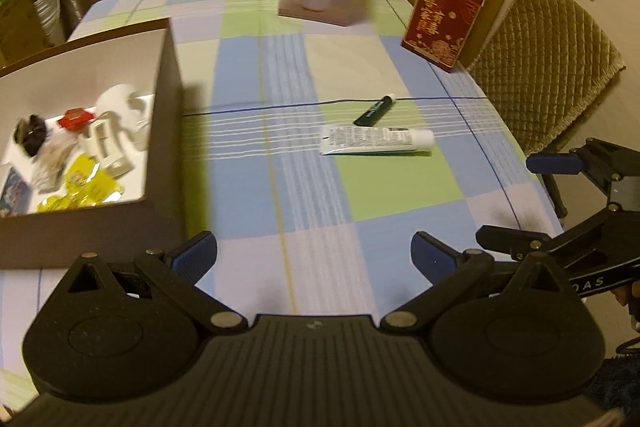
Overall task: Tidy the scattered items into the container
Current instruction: 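Withdraw both tools from the box toward the white tube and green tube, then grasp the white tube with the right tool while the left tool grasps the green lip balm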
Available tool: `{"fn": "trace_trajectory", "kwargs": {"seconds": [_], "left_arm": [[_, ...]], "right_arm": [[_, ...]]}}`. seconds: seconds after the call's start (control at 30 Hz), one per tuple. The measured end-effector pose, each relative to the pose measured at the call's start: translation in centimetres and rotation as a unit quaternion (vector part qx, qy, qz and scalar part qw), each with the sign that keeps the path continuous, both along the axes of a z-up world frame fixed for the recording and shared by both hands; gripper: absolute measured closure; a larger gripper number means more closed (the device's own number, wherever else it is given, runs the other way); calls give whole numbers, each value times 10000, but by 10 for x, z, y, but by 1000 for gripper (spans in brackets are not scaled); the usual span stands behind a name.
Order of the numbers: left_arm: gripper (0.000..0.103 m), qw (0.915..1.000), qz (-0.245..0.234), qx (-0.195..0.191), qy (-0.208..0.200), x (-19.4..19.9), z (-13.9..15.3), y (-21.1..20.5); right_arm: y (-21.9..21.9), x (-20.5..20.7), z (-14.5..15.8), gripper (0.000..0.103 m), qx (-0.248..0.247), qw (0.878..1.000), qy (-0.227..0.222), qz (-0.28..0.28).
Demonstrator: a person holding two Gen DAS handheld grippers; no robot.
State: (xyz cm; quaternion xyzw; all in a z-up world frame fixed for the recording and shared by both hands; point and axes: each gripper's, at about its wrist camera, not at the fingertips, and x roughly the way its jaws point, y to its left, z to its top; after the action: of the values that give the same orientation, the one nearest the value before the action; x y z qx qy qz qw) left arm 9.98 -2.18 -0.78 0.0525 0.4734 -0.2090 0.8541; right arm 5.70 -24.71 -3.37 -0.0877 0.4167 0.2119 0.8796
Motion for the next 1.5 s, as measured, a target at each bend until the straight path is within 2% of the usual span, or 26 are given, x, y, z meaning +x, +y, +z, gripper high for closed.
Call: {"fn": "trace_trajectory", "kwargs": {"seconds": [0.2,0.4,0.63,0.67,0.7,0.93,0.97,1.0,1.03,1.17,1.23,1.27,1.5], "left_arm": [[1,9999,-121,43,103,20,-10,-17],[1,9995,-202,94,220,43,-24,-30],[2,9985,-149,284,453,73,-48,-43],[2,9982,-131,307,492,77,-52,-44],[2,9980,-111,321,537,81,-55,-45],[2,9962,-3,452,741,100,-70,-45],[2,9960,22,470,765,103,-71,-44],[2,9957,46,483,788,105,-73,-43],[2,9955,67,495,809,107,-74,-42],[2,9948,119,549,853,111,-79,-41],[2,9948,110,551,852,112,-80,-41],[2,9948,103,553,850,112,-80,-41],[2,9944,83,576,887,111,-83,-42]], "right_arm": [[-15,16,-12,0,26,9999,125,-71],[-29,38,-32,0,-10,9998,151,124],[-37,66,-49,1,-177,9970,-15,747],[-36,70,-52,16,-202,9960,-28,875],[-35,76,-55,22,-207,9950,2,982],[-27,107,-66,22,-214,9894,-22,1438],[-26,111,-67,24,-232,9880,-20,1524],[-24,114,-69,33,-242,9867,-15,1604],[-23,118,-71,38,-229,9854,28,1689],[-23,131,-80,42,-164,9840,170,1769],[-25,134,-83,68,-91,9826,281,1835],[-27,133,-83,72,-5,9808,386,1910],[-46,103,-80,73,105,9715,712,2258]]}}
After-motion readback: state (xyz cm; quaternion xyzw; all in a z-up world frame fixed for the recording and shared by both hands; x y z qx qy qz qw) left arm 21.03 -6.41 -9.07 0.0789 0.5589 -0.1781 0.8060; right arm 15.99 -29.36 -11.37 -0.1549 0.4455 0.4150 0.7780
